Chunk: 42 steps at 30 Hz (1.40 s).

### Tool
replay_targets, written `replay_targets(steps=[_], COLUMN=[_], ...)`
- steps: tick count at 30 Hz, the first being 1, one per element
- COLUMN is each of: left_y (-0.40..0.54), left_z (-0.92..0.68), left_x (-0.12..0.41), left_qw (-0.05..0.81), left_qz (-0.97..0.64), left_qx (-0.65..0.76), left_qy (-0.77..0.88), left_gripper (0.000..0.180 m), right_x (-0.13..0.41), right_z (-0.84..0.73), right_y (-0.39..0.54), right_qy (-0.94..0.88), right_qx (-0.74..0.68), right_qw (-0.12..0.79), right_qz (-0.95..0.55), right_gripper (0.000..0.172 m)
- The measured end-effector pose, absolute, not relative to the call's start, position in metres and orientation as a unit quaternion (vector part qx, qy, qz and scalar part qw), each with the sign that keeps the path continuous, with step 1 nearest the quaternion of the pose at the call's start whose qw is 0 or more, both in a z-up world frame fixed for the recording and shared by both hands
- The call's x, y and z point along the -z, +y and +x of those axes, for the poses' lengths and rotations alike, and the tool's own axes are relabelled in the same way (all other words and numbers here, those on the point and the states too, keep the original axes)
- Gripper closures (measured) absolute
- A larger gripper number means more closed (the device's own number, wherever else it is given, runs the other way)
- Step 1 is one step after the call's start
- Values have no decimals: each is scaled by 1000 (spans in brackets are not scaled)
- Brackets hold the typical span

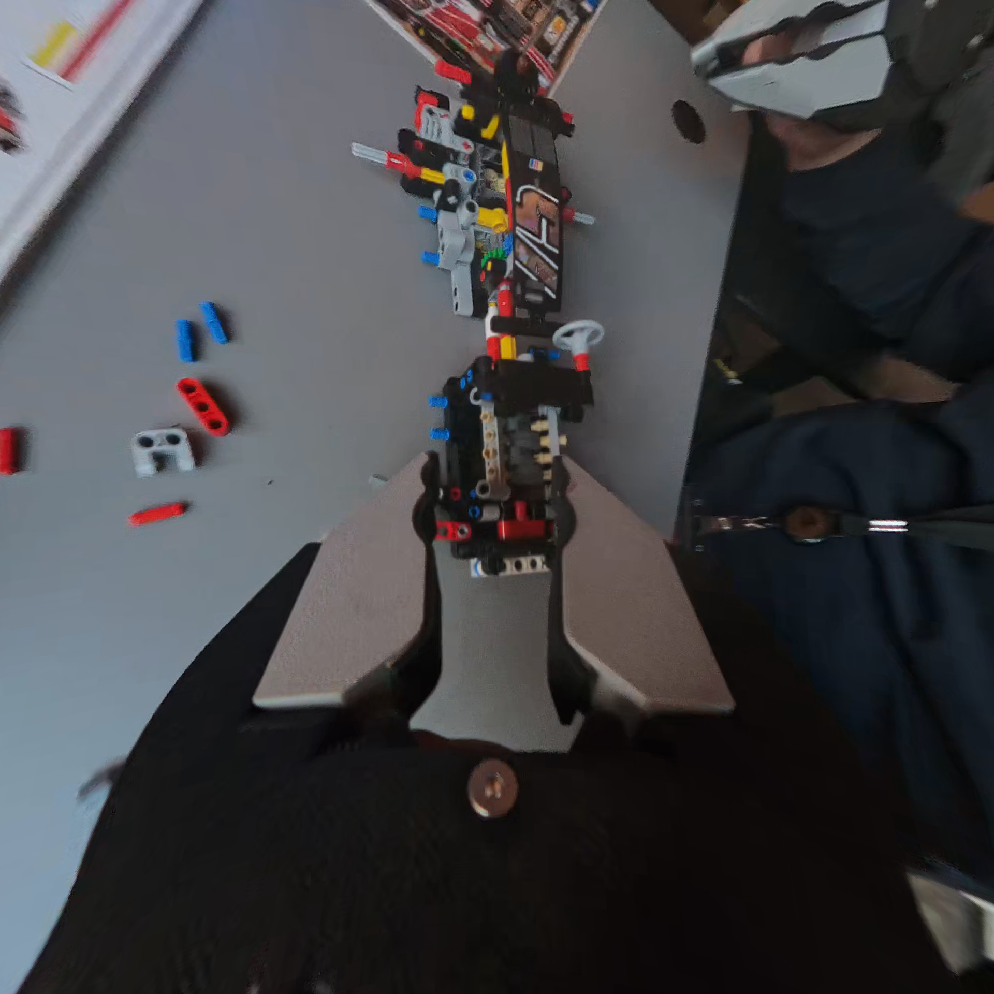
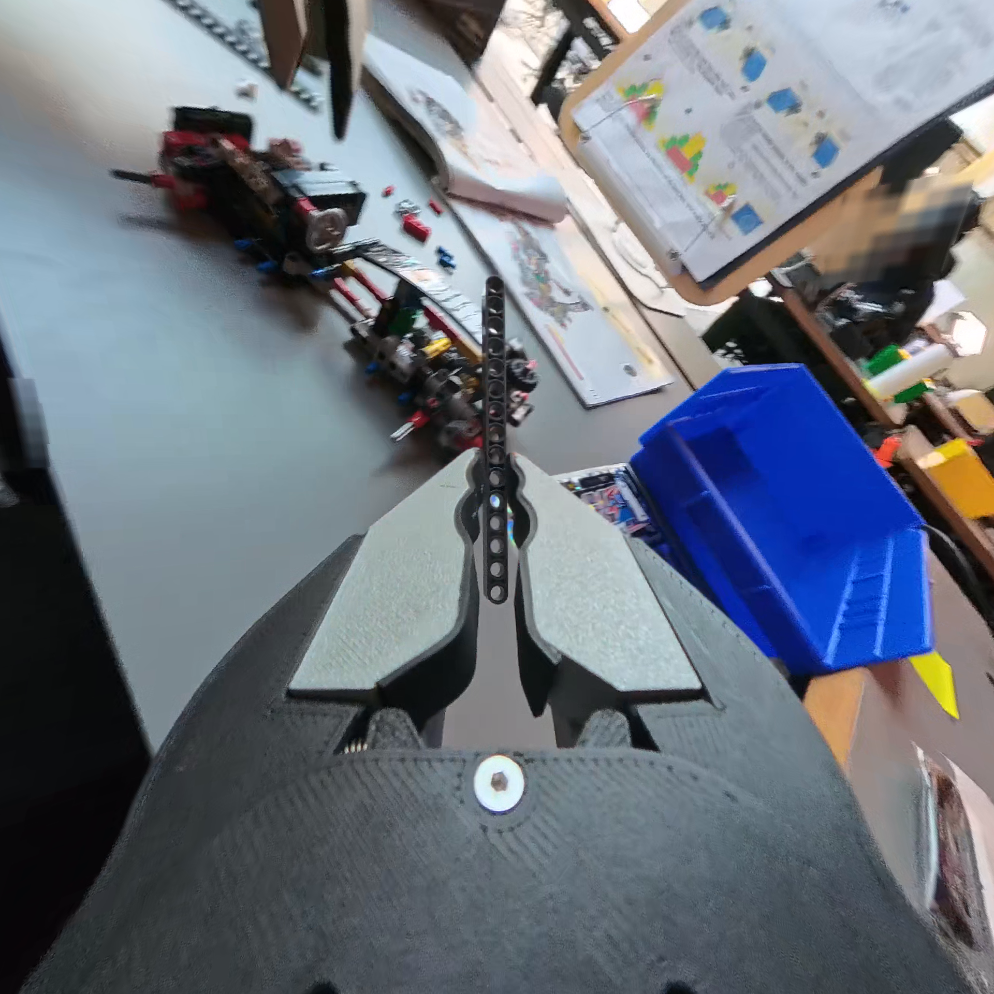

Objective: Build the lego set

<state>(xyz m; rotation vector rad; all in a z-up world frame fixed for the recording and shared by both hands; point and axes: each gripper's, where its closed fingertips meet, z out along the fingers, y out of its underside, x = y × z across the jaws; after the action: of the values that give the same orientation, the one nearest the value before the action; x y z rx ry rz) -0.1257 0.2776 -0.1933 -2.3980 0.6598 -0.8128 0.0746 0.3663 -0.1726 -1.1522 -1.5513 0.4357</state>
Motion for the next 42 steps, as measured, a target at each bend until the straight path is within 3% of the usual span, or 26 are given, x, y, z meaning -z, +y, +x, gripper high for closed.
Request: replay_targets(steps=[5, 10, 13, 16, 22, 28, 42], left_y=[240, 200, 177, 156, 157, 166, 168], left_z=[-143, -133, -131, -127, -132, -124, -129], left_x=[189, 198, 203, 201, 221, 226, 219], left_qw=[328, 345, 365, 410, 476, 492, 545], left_qz=[-901, -902, -902, -885, -863, -847, -820], left_qx=[174, 159, 123, 92, 37, -15, 29], left_qy=[223, 205, 196, 202, 165, 202, 173], left_gripper=[107, 100, 94, 94, 97, 112, 122], right_x=[211, 247, 246, 232, 208, 186, 188], right_z=[74, 60, 56, 63, 73, 92, 89], right_y=[332, 328, 332, 326, 349, 396, 393], right_qy=[-749, -794, -783, -767, -646, -548, -551], right_qx=[-196, -148, -132, -154, -273, -237, -294], right_qw=[423, 341, 348, 366, 429, 543, 508], right_qz=[-471, -480, -498, -504, -569, -591, -593], right_gripper=[167, 166, 159, 153, 126, 131, 132])
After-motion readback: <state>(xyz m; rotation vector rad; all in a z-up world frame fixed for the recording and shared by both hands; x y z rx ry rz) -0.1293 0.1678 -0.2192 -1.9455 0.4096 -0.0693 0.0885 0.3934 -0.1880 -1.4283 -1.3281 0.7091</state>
